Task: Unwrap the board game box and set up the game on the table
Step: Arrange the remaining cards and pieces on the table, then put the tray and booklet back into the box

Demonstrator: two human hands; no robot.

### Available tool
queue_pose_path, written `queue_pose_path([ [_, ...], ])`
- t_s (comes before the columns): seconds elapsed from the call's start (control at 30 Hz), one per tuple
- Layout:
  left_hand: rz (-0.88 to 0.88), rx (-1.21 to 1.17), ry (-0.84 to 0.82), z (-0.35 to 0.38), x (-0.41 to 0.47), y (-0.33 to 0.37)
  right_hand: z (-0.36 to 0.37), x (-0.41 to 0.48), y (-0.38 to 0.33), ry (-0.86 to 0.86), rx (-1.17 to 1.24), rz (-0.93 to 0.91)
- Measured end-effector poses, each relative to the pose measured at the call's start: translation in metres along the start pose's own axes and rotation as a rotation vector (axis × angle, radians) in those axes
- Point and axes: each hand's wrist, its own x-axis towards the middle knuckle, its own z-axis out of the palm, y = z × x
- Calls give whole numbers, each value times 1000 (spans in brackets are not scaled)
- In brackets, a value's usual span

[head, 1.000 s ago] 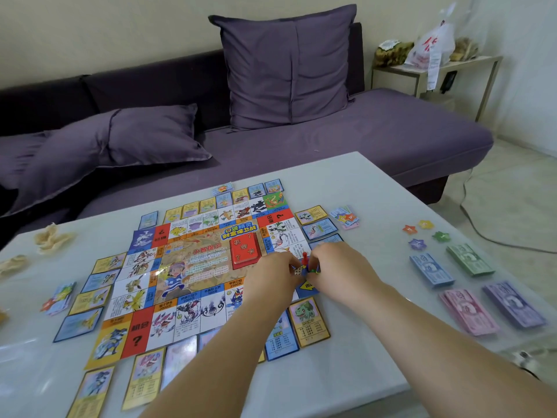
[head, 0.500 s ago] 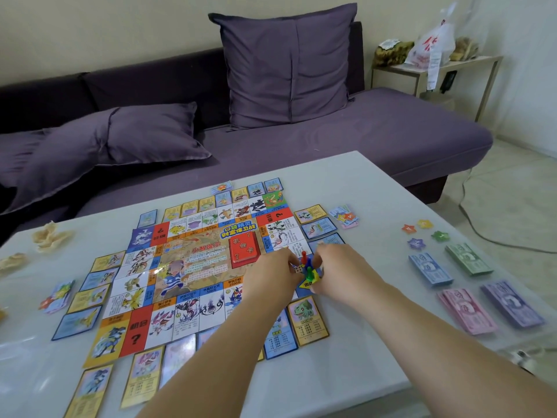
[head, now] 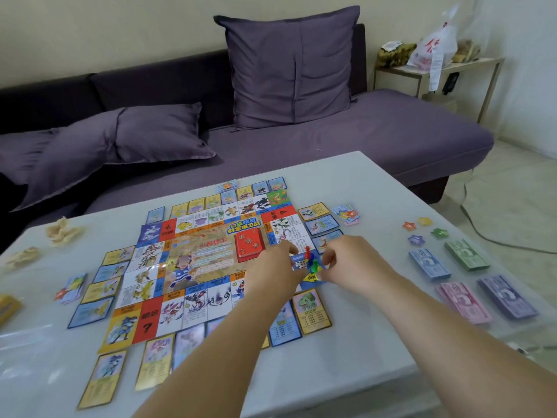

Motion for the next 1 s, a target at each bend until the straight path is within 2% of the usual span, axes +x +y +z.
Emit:
queue_pose_path([
  [0.2,27,-97,91,-38,-43,-16,-11,-29,-35,113,130,-104],
  [0.57,-174,-166,282,-99,-159,-98,18,-93,-165,17,180,-384],
  [0.83,-333,-250,431,-136,-228,-178,50,-118,-254,-146,169,-516],
  [1.0,-419,-188,455,-144,-250,-239,83,-113,-295,-294,62,-596],
])
